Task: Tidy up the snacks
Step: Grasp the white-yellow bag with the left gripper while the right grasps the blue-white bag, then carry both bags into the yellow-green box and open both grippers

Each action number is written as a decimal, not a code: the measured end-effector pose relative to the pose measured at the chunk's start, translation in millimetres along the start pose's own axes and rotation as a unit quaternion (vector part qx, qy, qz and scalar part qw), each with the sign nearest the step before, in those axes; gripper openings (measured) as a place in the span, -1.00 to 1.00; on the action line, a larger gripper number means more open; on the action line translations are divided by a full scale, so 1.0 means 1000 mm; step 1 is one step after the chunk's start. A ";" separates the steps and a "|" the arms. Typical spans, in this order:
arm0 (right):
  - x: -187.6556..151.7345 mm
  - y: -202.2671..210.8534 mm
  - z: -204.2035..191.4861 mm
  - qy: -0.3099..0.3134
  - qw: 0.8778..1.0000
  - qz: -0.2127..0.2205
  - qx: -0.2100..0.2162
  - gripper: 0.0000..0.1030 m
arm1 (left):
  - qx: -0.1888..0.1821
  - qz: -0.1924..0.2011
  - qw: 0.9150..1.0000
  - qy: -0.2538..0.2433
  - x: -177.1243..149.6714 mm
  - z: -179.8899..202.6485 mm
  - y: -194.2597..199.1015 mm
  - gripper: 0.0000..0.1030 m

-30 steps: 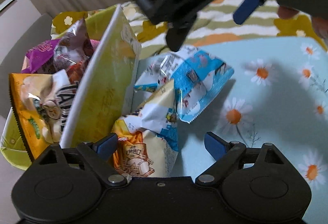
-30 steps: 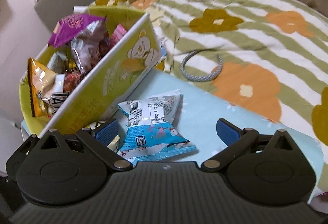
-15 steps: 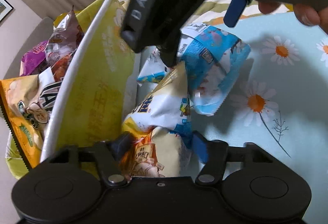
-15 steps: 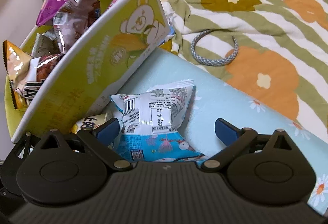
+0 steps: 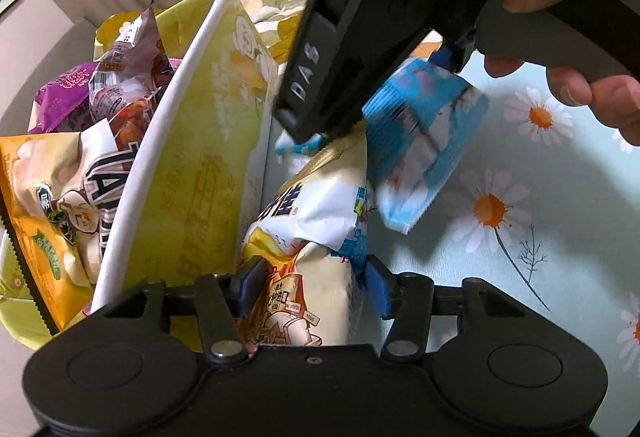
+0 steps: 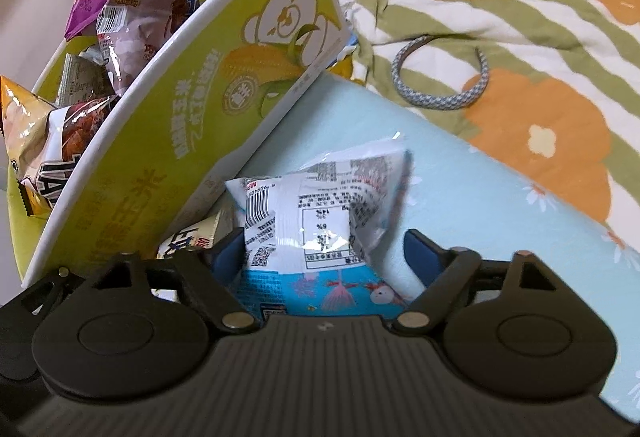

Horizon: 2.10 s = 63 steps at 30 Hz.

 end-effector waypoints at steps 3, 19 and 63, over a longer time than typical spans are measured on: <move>-0.002 -0.002 0.000 -0.004 1.000 -0.002 0.005 0.64 | 0.002 0.002 1.000 -0.005 -0.002 0.009 0.002 0.10; -0.022 0.056 0.004 -0.031 0.998 0.061 -0.010 0.40 | -0.007 0.051 0.998 -0.028 -0.004 0.022 0.039 -0.18; 0.022 0.147 -0.209 -0.179 0.944 0.274 -0.038 0.38 | -0.023 0.191 0.981 0.000 -0.005 -0.258 0.091 -0.18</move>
Point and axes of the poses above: each gripper's, at about its wrist camera, not at the fingertips, and y roughly against the way its jaws point, z to its right, x to its top, the point moved 5 cm from there along -y, roughly the way its jaws point, and after that the axes turned 2 degrees about -y, right-handed, at the moved point
